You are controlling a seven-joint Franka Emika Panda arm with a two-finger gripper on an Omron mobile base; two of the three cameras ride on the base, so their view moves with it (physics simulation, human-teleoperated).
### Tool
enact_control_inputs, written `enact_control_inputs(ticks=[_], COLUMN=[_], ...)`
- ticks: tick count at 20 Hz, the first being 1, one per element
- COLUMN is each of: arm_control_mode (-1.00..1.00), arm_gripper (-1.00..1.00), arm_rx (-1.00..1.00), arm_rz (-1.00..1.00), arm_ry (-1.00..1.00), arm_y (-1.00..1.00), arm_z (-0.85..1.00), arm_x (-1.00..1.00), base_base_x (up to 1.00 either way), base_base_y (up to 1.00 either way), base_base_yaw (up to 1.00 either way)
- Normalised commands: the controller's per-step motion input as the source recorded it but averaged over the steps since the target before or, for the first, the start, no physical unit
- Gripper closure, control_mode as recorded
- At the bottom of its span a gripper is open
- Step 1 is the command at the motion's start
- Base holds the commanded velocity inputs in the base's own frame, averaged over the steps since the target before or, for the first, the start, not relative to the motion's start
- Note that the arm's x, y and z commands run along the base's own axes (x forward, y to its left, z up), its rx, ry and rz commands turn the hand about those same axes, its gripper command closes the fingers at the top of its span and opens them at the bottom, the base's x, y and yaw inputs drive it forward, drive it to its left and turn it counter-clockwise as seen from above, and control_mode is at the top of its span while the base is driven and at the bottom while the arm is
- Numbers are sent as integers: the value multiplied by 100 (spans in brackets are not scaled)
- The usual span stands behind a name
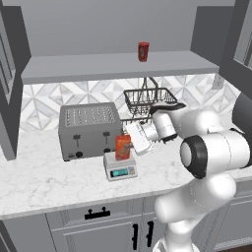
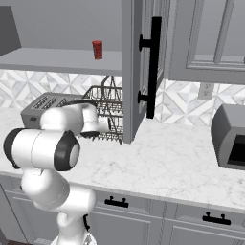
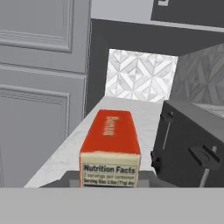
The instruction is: Pick the boxed food and place it on the digital scale for weighing, and close the cabinet.
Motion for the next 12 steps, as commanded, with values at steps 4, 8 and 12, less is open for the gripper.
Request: enact_control_inputs(ticks=[4, 8, 12], arm_control_mode=[-100, -100, -100], arm_gripper=[100, 100, 100], arm_rx=[0, 0, 0], arm_rz=[0, 0, 0], arm_ry=[4, 0, 0], arm_y=[13, 7, 0], arm_z=[0, 0, 0], arm_x=[21, 8, 1], base_base_x=[0, 0, 0], base_base_y=[0, 0, 0], base_base_yaw=[0, 0, 0])
